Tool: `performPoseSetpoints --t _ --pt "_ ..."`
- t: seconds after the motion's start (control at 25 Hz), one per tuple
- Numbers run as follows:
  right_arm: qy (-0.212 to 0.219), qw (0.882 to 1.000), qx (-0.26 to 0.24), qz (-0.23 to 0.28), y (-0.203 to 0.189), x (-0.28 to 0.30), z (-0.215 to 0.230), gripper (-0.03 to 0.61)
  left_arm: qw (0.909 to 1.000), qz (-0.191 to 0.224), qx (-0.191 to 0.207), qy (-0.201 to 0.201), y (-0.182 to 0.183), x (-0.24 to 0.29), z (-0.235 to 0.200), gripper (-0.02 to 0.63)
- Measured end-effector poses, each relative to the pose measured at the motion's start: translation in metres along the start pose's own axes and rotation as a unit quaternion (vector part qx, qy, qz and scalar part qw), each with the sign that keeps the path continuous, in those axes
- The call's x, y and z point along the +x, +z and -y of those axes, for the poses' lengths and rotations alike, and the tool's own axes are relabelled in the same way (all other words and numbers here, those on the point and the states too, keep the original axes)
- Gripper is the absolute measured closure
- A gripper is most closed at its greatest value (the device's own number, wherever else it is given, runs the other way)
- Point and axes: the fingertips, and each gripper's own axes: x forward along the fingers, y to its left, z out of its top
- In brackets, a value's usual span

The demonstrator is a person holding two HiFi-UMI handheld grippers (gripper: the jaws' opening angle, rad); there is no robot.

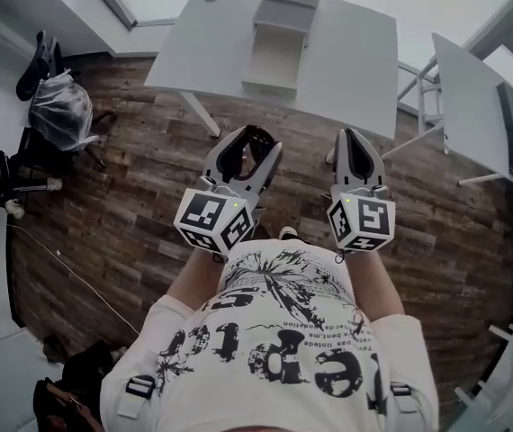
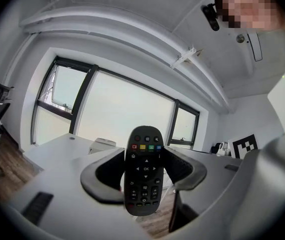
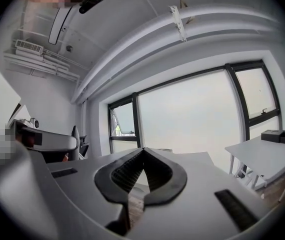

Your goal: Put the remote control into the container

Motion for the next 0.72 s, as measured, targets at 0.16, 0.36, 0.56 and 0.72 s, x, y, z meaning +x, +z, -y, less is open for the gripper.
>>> performPoseSetpoints --t 0.16,0.36,0.56,0.72 --pt "0.003 1.000 0.021 -0.003 -0.001 0.019 0.018 0.577 0.9999 -0.007 -0.008 -0.004 0.002 0.025 -0.006 0.362" --pt "-0.008 1.000 0.017 -0.009 -0.002 0.056 0.028 0.577 0.9997 -0.021 -0.006 -0.004 0.003 0.063 -0.036 0.362" --pt "-0.032 0.999 0.005 -0.023 -0.005 0.107 0.035 0.577 0.9989 -0.030 -0.026 -0.026 0.012 0.107 -0.074 0.362" --pt "-0.046 0.998 -0.018 -0.024 0.001 0.153 0.030 0.577 0.9987 -0.034 -0.018 -0.034 0.026 0.143 -0.121 0.362"
